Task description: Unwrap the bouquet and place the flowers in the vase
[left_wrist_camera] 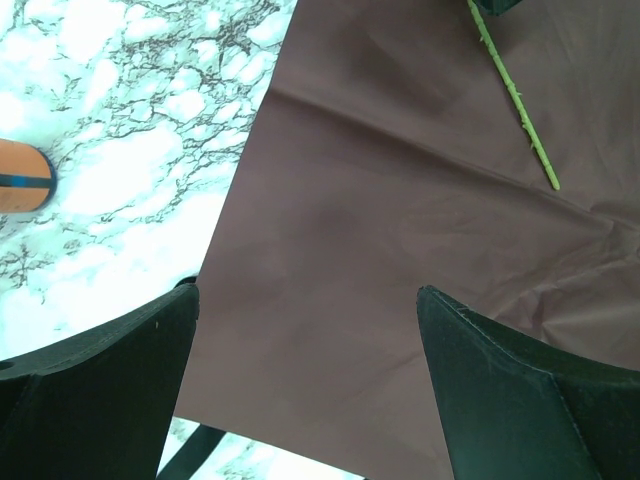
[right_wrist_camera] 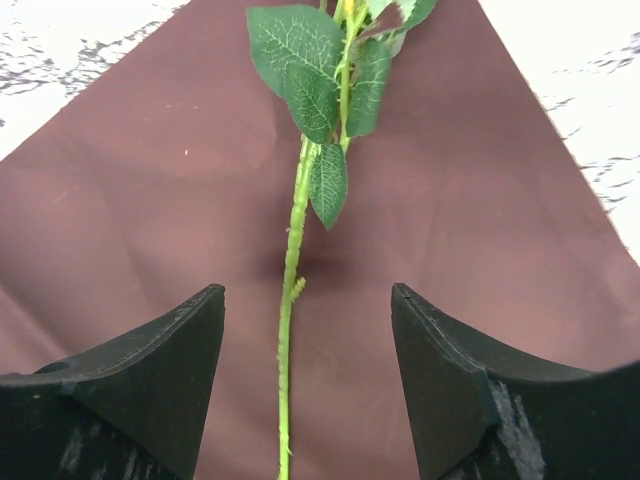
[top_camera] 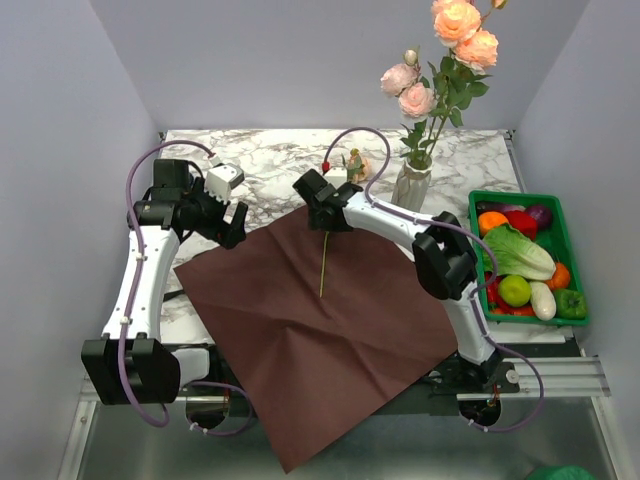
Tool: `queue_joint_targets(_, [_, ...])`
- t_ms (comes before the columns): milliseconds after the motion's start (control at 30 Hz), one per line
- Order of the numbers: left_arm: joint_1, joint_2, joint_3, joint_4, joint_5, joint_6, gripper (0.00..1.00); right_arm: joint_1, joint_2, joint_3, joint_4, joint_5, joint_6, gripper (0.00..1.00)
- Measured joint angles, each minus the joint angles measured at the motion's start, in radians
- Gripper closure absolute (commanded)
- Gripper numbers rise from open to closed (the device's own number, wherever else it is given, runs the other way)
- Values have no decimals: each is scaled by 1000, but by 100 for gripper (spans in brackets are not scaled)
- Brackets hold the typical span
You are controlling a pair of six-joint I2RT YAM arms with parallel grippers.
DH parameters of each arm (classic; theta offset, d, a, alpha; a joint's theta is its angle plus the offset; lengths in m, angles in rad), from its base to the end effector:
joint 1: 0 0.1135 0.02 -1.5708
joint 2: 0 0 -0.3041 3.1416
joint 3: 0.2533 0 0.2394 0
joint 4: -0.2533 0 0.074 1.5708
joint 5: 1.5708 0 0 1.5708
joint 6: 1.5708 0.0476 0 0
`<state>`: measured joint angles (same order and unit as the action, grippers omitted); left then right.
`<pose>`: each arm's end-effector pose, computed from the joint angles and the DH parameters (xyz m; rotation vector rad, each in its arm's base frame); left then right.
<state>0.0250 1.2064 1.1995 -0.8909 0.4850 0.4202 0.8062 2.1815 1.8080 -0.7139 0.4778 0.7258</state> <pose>0.2167 -0.0168 0.3652 0.6633 2.2731 -0.3870 0.3523 0.3356 0.2310 0.0489 2.4751 -0.0114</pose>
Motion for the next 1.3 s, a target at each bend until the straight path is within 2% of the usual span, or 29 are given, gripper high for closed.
queue_joint_targets(300, [11, 65, -20, 43, 0, 7, 1, 0, 89, 66, -30, -4, 51, 35])
queue_joint_targets(500, [28, 84, -24, 60, 5, 10, 1, 0, 164, 177, -92, -16, 102, 37])
queue_joint_targets(833, [28, 84, -29, 66, 11, 15, 1, 0, 108, 40, -44, -27, 182, 44])
queue_joint_targets(933, [28, 83, -29, 66, 16, 17, 1, 0, 101, 25, -36, -28, 192, 54])
queue_joint_targets(1067, [28, 67, -29, 65, 21, 18, 1, 0, 79, -13, -19, -31, 201, 74])
queue_joint_targets(1233, [28, 42, -29, 51, 21, 23, 1, 0, 35, -92, 42, -43, 215, 89])
queue_joint_targets(1300, [28, 32, -29, 43, 21, 25, 1, 0, 13, -129, 70, -49, 215, 97])
